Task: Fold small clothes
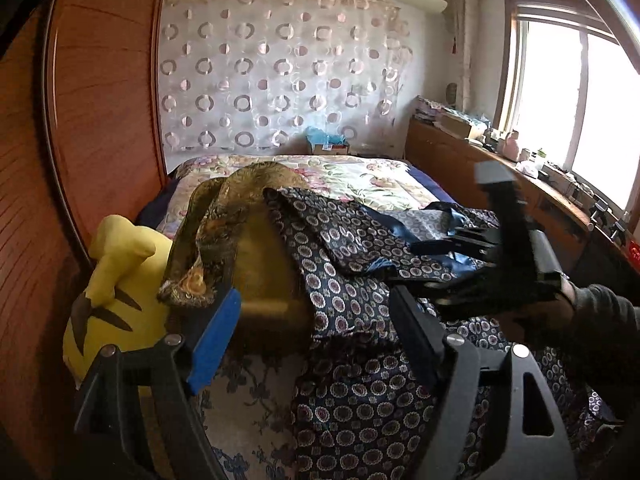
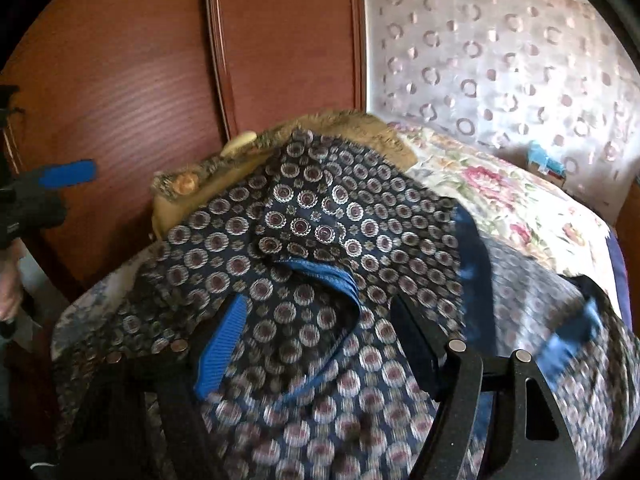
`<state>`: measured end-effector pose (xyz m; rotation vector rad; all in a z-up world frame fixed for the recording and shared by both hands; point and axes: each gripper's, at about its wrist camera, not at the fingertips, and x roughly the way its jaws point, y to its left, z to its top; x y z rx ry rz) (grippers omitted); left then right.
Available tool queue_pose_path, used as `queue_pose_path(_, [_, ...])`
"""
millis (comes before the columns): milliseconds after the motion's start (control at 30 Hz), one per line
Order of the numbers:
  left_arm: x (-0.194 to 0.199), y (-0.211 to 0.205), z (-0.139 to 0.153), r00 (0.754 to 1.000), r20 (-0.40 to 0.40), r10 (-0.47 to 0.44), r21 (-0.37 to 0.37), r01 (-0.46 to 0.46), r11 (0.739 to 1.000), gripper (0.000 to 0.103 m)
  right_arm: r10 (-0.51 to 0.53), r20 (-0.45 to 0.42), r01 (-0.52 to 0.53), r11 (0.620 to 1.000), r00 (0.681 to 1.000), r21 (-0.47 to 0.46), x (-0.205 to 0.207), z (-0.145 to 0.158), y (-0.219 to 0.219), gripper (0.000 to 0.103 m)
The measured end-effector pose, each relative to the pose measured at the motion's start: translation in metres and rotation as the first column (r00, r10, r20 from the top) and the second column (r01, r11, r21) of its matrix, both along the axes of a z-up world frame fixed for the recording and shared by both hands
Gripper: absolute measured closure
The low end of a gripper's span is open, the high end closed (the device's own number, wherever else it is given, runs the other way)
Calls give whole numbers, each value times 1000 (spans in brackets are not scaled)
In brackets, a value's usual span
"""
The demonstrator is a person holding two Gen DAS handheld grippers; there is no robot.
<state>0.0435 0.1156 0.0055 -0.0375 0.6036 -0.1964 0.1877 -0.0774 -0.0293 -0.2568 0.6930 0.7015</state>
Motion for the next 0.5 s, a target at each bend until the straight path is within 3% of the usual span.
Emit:
queue_pose_path(300, [1, -4, -11, 1000, -23, -4, 7, 5, 1000, 26, -9, -41, 5, 995, 999, -96, 51, -20, 42, 27])
queue_pose_path(400, [1, -6, -14, 1000, -27, -5, 3, 5, 1000, 26, -150, 44, 154, 981, 988, -121, 68, -9, 35, 27])
queue_pose_path(500, [2, -8, -14, 999, -30, -10, 0, 10, 1000, 26, -229, 60, 232, 971, 972, -58, 83, 2, 18, 27])
